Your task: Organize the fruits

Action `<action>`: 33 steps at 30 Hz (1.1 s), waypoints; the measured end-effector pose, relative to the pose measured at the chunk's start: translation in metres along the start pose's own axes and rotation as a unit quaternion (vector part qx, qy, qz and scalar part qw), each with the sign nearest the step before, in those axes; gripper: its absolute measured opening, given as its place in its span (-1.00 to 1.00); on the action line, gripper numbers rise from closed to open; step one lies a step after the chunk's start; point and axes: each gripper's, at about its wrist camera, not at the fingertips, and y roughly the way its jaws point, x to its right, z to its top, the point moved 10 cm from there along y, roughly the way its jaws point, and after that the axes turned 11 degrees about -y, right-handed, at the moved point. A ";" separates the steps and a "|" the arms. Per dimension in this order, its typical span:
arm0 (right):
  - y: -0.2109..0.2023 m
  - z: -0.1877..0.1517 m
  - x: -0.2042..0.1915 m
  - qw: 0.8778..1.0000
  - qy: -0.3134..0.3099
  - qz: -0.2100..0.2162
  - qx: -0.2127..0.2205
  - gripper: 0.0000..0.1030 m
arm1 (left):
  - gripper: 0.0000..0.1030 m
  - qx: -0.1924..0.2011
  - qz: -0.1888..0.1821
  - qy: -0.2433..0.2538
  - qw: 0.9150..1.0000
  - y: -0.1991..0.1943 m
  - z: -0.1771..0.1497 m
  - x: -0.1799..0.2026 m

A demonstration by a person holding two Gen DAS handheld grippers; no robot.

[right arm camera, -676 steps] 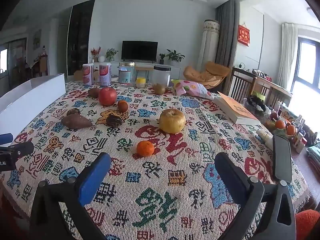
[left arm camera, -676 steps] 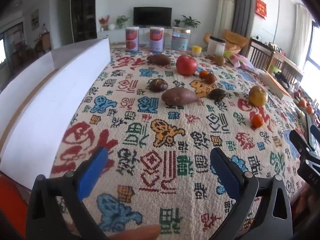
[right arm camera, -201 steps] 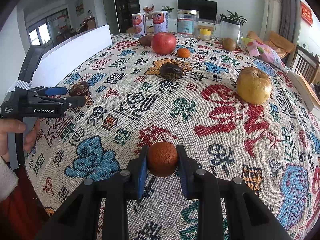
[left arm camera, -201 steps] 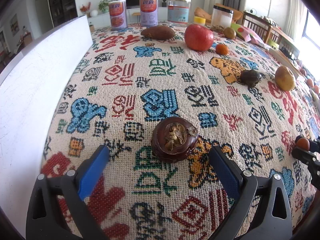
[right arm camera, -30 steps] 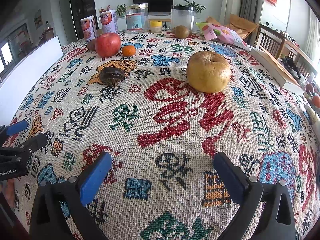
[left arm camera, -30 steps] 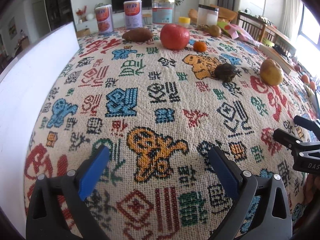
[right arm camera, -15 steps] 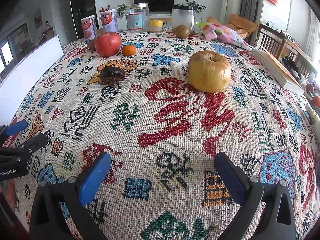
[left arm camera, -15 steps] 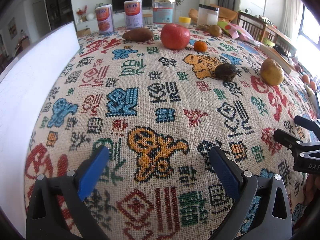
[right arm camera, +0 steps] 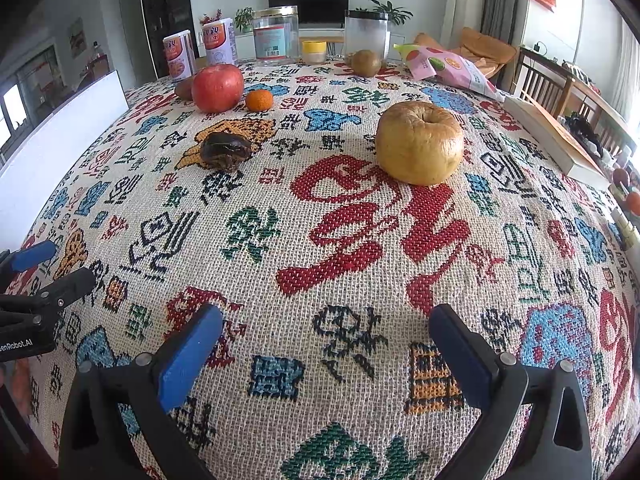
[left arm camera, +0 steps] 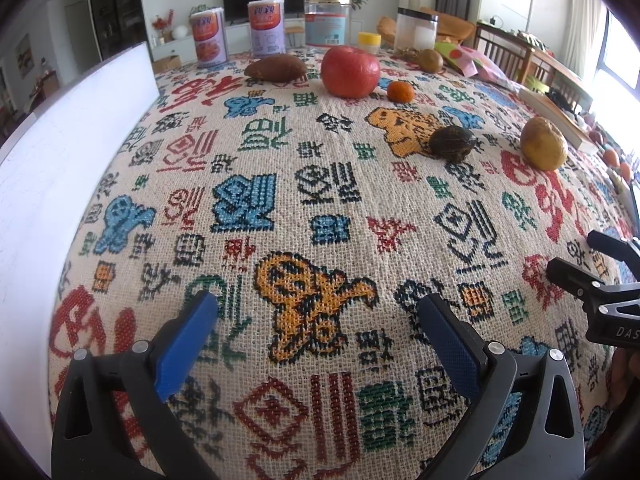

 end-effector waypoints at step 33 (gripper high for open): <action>0.002 0.002 -0.005 1.000 -0.012 0.014 -0.002 1.00 | 0.37 0.000 -0.062 -0.088 0.994 0.108 0.174 0.055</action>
